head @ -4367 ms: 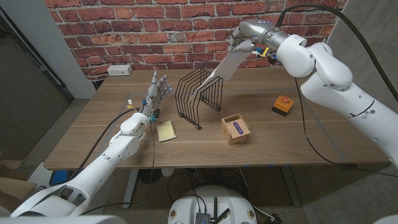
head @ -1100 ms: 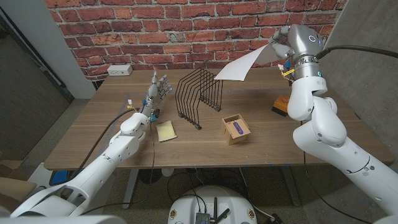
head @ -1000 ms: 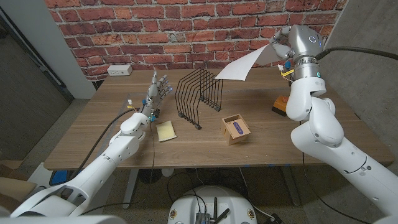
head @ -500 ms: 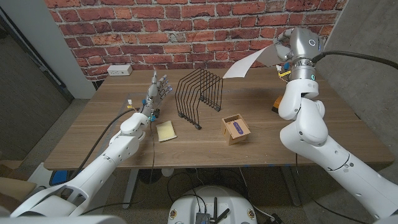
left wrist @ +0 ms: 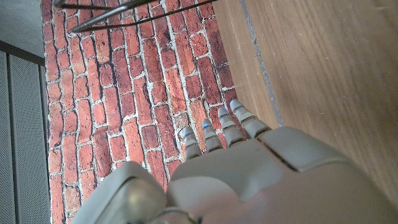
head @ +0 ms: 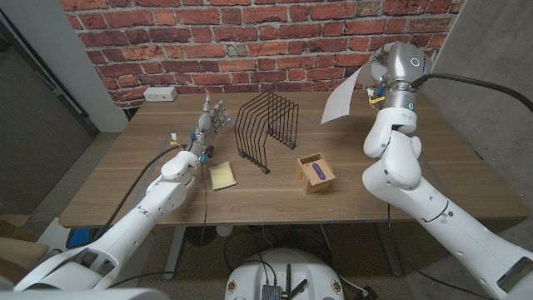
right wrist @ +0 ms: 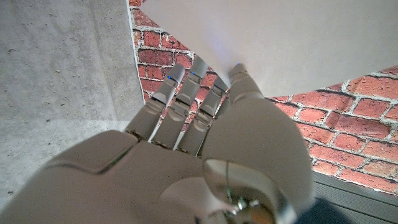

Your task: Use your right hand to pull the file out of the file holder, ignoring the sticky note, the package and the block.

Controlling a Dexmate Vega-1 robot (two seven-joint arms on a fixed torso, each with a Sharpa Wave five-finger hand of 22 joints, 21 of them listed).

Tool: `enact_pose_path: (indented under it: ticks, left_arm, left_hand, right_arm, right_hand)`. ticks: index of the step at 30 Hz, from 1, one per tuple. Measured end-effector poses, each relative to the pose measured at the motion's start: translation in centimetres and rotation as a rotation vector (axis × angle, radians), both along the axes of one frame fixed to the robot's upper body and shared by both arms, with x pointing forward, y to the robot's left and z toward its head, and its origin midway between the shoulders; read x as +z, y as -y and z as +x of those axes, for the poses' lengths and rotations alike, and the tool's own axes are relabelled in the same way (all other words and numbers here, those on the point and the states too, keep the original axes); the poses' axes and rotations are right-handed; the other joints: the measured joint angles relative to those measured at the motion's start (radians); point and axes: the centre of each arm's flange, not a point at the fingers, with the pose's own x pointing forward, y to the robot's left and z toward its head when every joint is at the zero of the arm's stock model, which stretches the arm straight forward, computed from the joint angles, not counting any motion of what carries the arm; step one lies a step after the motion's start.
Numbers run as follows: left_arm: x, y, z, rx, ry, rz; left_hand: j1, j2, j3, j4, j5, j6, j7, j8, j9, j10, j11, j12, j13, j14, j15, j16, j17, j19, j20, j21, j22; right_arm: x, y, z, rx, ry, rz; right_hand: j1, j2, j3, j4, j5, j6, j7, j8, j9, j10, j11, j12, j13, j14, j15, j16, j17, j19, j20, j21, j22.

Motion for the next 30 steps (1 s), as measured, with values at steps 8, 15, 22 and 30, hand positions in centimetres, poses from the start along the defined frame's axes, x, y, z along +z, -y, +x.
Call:
enact_pose_path:
  ticks: [8,15,22,30]
  left_arm:
    - [0.0,0.0,0.0,0.0,0.0,0.0]
    - [0.0,0.0,0.0,0.0,0.0,0.0]
    - [0.0,0.0,0.0,0.0,0.0,0.0]
    - [0.0,0.0,0.0,0.0,-0.001,0.0]
  left_hand:
    - [0.0,0.0,0.0,0.0,0.0,0.0,0.0,0.0,-0.001,0.0,0.0,0.0,0.0,0.0,0.0,0.0,0.0,0.0,0.0,0.0,0.0]
    - [0.0,0.0,0.0,0.0,0.0,0.0,0.0,0.0,-0.001,0.0,0.0,0.0,0.0,0.0,0.0,0.0,0.0,0.0,0.0,0.0,0.0]
    - [0.0,0.0,0.0,0.0,0.0,0.0,0.0,0.0,-0.001,0.0,0.0,0.0,0.0,0.0,0.0,0.0,0.0,0.0,0.0,0.0,0.0]
    - [0.0,0.0,0.0,0.0,0.0,0.0,0.0,0.0,-0.001,0.0,0.0,0.0,0.0,0.0,0.0,0.0,0.0,0.0,0.0,0.0,0.0]
  right_arm:
    - [-0.4,-0.1,1.5,-0.022,-0.019,0.026]
    - [-0.9,-0.3,3.0,-0.038,-0.041,0.045]
    - [-1.3,-0.7,4.4,-0.063,-0.069,0.059]
    - [-1.8,-1.0,5.9,-0.087,-0.103,0.077]
  right_hand:
    - [-0.005,-0.005,0.0,0.0,0.0,0.0,0.0,0.0,-0.003,0.0,0.0,0.0,0.0,0.0,0.0,0.0,0.0,0.0,0.0,0.0,0.0]
    - [-0.009,-0.001,0.0,0.0,0.0,0.0,0.0,0.0,-0.003,0.0,0.0,0.0,0.0,0.0,0.0,0.0,0.0,0.0,0.0,0.0,0.0]
    - [-0.017,-0.001,0.0,0.0,0.0,0.0,0.0,0.0,-0.003,0.0,0.0,0.0,0.0,0.0,0.0,0.0,0.0,0.005,-0.005,0.0,0.0]
    - [-0.017,-0.001,0.0,0.0,0.0,0.0,0.0,0.0,-0.003,0.0,0.0,0.0,0.0,0.0,0.0,0.0,0.0,0.005,-0.005,0.0,0.0]
